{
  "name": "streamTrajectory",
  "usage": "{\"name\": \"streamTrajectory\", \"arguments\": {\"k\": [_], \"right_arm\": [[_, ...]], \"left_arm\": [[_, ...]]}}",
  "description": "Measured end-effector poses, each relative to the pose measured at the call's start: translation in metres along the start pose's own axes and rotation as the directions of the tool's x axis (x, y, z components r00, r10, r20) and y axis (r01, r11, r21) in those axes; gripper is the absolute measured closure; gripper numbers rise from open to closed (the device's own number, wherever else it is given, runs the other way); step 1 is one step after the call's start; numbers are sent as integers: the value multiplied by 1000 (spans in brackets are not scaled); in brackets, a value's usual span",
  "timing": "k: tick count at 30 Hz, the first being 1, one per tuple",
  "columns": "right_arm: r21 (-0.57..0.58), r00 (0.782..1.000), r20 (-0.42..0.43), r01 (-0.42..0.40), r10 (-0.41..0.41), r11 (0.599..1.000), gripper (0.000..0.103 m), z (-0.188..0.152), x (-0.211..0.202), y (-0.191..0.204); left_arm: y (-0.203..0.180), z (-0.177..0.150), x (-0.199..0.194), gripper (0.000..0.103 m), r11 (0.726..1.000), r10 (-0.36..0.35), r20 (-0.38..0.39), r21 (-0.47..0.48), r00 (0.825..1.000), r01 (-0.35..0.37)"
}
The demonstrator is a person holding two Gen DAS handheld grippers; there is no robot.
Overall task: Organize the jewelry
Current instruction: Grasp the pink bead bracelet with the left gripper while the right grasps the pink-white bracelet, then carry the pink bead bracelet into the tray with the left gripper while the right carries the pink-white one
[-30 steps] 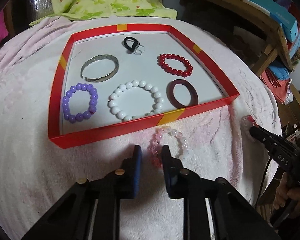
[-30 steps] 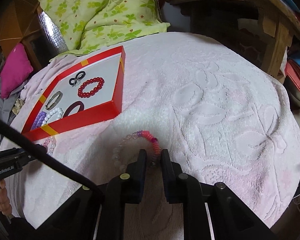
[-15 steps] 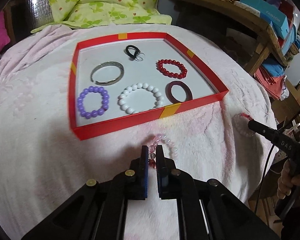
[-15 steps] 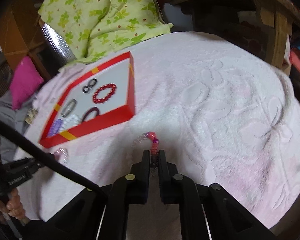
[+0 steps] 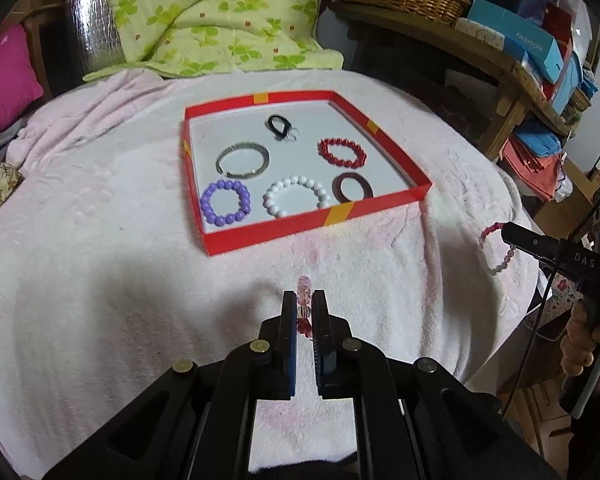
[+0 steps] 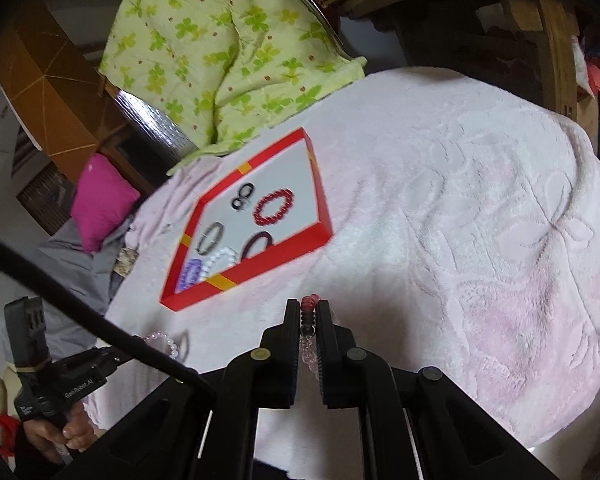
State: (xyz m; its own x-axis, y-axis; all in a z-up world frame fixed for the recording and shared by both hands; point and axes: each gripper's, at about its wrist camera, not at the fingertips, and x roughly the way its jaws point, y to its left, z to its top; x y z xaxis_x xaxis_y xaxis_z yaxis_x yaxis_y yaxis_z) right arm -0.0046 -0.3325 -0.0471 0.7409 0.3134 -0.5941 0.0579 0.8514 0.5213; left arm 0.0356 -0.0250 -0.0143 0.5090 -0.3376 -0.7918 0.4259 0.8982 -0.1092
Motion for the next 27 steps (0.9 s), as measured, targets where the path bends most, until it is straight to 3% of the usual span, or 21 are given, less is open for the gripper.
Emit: {"name": "streamTrajectory", "arguments": {"k": [15, 27], "right_arm": [[-118, 998, 21, -62, 65, 991, 95, 16, -7, 63], [-252, 997, 31, -66, 77, 965, 95, 41, 18, 113]], "left_arm": [[2, 14, -44, 96, 995, 97, 96, 9, 991, -99], [8, 44, -41, 96, 989, 144, 138, 25, 980, -148]]}}
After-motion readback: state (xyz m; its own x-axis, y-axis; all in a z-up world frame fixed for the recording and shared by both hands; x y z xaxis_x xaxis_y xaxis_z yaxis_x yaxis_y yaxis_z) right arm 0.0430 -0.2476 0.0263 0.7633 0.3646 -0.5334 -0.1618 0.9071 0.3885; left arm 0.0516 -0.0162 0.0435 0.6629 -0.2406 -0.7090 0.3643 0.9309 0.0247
